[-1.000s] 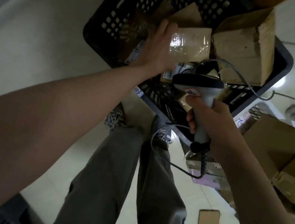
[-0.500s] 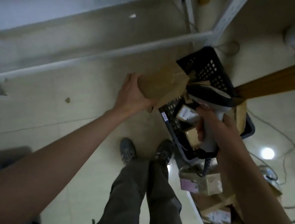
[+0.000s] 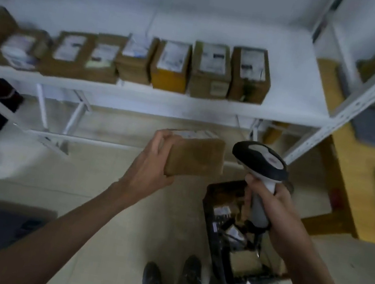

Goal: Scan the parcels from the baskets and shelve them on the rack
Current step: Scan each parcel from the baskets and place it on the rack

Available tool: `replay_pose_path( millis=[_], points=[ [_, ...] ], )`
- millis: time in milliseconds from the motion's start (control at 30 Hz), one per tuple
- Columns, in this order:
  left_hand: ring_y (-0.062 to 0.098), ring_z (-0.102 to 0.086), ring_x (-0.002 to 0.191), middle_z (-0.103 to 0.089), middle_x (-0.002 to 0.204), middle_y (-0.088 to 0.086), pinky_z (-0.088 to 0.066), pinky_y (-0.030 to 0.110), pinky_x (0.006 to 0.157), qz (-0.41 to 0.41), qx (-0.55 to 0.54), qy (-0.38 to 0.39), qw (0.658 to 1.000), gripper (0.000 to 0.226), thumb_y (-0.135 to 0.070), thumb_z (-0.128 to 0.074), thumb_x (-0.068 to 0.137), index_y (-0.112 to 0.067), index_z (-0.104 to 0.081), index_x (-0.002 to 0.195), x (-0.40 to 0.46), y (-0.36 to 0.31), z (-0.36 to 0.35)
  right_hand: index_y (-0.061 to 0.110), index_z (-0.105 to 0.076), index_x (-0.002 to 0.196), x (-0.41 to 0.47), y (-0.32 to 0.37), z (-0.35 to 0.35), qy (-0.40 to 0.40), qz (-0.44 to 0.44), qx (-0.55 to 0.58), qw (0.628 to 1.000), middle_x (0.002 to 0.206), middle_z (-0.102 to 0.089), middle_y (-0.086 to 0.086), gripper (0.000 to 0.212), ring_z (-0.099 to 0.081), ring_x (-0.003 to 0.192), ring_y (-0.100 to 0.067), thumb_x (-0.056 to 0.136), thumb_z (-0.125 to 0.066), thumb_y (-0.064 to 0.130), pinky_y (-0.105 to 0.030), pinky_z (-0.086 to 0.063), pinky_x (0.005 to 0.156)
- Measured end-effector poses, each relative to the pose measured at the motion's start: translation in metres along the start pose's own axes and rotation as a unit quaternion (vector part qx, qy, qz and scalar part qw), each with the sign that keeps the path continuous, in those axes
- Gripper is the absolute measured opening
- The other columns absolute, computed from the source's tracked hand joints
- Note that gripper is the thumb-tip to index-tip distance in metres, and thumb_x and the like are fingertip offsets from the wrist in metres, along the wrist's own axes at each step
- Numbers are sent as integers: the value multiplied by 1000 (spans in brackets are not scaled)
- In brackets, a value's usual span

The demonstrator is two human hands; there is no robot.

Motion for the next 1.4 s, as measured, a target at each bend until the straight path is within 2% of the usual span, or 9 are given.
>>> replay_pose_path(
  millis=[67, 267, 400, 533, 633, 733, 900, 1233, 1400],
  points=[
    [26, -49, 124, -32, 141, 6, -53, 36, 98, -43, 65, -36, 996, 103, -14, -93, 56, -16, -40, 144, -5, -11, 36, 10, -57, 80, -6, 31, -8, 12, 28, -11, 999, 72, -59, -9, 31, -58, 69, -21, 98, -64, 35, -38, -47, 72],
    [33, -33, 145, -35, 146, 15, -46, 49, 110, -121, 187, -97, 970, 94, -6, -87, 61, -10, -40, 143, -12, -18, 114, 8, -65, 89, -13, 103, -31, 102, 119, -52, 986, 72, -66, -7, 22, -62, 68, -20, 100, -63, 27, -26, -50, 66],
    [39, -35, 143, -41, 143, 19, -31, 55, 119, -123, 237, -119, 956, 93, 3, -85, 62, -11, -39, 142, -11, -5, 150, 7, -67, 101, -11, 134, -43, 129, 147, -84, 977, 78, -74, -9, 31, -69, 68, -23, 88, -69, 34, -28, -56, 63],
    [39, -38, 140, -41, 142, 17, -29, 56, 119, -136, 275, -123, 944, 93, 3, -88, 59, -10, -41, 139, -9, 7, 174, 14, -63, 97, -3, 149, -52, 145, 174, -162, 960, 64, -68, 0, 10, -60, 52, -13, 95, -70, 21, -23, -50, 51],
    [39, -41, 140, -44, 142, 15, -29, 56, 119, -142, 331, -103, 927, 90, 1, -88, 61, -10, -42, 137, -7, 15, 184, 19, -61, 99, 5, 156, -55, 167, 182, -227, 942, 59, -64, 3, 11, -55, 49, -11, 95, -70, 21, -23, -46, 47],
    [38, -44, 141, -53, 143, 16, -28, 55, 120, -143, 403, -88, 900, 85, 4, -83, 66, -13, -41, 138, -8, 21, 192, 22, -62, 101, 9, 159, -63, 192, 186, -277, 923, 60, -66, 4, 12, -56, 48, -8, 94, -71, 26, -22, -46, 47],
    [37, -37, 145, -47, 151, 15, -6, 48, 124, -165, 505, -70, 844, 84, 3, -77, 74, -12, -35, 145, -14, 31, 201, 22, -63, 86, 15, 153, -80, 222, 180, -333, 898, 56, -65, 6, 15, -57, 45, -6, 94, -71, 30, -22, -46, 46],
    [37, -30, 143, -39, 150, 16, 3, 46, 125, -153, 525, -76, 834, 95, 7, -81, 59, -13, -41, 143, -11, 43, 218, 16, -61, 74, 17, 161, -83, 235, 168, -296, 910, 52, -61, 4, 25, -53, 44, -9, 96, -69, 25, -23, -45, 47],
    [37, -29, 143, -35, 151, 15, 3, 46, 125, -162, 524, -77, 832, 97, 6, -83, 59, -14, -40, 144, -9, 39, 217, 10, -62, 82, 9, 172, -87, 254, 168, -260, 916, 56, -59, 2, 19, -52, 48, -14, 98, -66, 20, -25, -45, 48]
  ],
)
Point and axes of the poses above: each hand's wrist, its own x-axis towards the middle knuckle, its own z-axis out of the back of the hand, y = z × x, the point moved 8 cm from there along x, towards the middle knuckle
